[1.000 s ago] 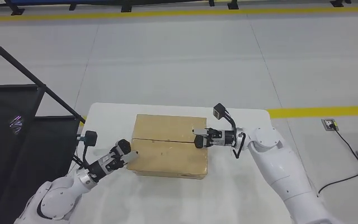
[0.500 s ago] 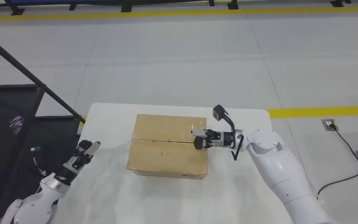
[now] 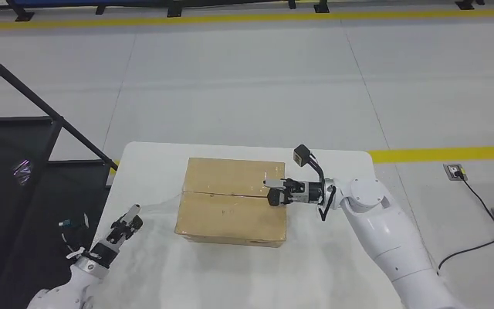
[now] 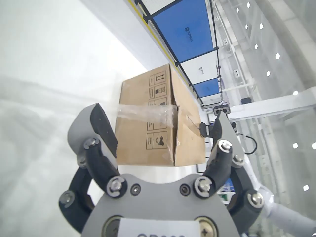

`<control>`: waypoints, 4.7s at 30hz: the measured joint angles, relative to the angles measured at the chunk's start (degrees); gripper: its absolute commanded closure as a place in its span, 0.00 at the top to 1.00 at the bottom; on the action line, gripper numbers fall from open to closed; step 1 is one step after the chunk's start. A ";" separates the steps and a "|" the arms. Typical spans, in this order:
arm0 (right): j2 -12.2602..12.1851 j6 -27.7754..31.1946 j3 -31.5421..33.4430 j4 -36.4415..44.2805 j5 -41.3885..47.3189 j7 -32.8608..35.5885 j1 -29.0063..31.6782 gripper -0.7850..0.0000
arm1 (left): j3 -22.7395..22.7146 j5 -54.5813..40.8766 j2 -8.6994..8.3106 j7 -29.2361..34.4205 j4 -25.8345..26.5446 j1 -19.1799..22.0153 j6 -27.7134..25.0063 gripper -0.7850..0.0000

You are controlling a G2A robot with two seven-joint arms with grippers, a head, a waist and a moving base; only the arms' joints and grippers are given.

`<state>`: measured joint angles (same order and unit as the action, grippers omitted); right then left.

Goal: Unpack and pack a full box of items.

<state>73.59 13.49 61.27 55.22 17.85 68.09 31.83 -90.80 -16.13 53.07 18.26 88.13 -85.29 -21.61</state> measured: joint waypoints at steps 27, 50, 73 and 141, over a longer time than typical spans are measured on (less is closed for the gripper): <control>0.00 0.00 0.00 0.00 0.00 0.00 0.00 1.00 | 15.79 -19.61 6.31 1.77 -22.79 23.67 4.59 1.00; 0.00 0.00 0.00 0.00 0.00 0.00 0.00 1.00 | 3.66 -2.76 5.45 -10.21 1.59 9.81 -2.25 1.00; -1.05 0.42 1.68 7.09 -0.39 -3.61 4.56 1.00 | 3.37 7.73 6.75 -13.33 13.87 7.16 1.78 1.00; -7.90 9.55 16.70 23.60 6.43 -2.04 21.55 1.00 | 10.54 14.96 11.99 -13.84 20.38 12.88 7.95 1.00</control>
<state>65.69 23.04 77.96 78.82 24.28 66.05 53.38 -80.26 -1.17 65.07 4.42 108.51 -72.41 -13.66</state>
